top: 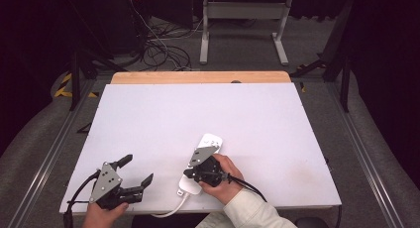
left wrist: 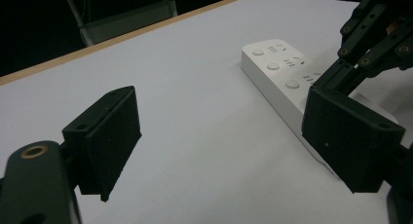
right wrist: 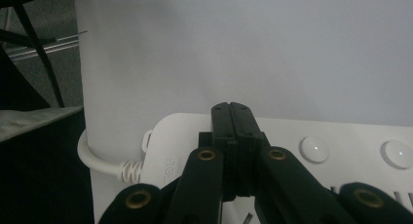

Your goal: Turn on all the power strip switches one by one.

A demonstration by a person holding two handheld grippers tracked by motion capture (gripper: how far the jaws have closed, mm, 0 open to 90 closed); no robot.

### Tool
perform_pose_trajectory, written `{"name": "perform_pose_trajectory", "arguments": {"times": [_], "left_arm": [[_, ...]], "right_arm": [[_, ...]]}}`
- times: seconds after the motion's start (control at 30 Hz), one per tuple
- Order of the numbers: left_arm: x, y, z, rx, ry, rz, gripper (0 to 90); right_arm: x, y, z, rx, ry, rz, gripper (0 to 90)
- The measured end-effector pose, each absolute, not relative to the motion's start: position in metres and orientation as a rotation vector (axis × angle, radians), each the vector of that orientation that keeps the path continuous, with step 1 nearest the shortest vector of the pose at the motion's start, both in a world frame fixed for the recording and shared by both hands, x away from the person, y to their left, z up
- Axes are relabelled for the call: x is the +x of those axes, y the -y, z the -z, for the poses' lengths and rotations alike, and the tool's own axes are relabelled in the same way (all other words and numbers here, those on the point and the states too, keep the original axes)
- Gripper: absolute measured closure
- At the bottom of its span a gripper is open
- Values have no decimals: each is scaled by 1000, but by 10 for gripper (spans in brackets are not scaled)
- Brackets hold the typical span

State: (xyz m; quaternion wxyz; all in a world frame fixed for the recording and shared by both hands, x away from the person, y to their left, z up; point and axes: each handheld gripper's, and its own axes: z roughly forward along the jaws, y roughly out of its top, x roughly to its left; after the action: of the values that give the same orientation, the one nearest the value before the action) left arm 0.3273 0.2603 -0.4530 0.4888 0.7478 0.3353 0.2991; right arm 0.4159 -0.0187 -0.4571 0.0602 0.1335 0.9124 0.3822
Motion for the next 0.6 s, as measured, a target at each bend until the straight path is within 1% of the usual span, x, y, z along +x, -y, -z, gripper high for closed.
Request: {"name": "perform_pose_trajectory", "arguments": {"times": [0.6], "left_arm": [[327, -259, 454, 1816, -820, -719, 145]], "right_arm": [[417, 19, 462, 418, -2764, -1199, 900]]}}
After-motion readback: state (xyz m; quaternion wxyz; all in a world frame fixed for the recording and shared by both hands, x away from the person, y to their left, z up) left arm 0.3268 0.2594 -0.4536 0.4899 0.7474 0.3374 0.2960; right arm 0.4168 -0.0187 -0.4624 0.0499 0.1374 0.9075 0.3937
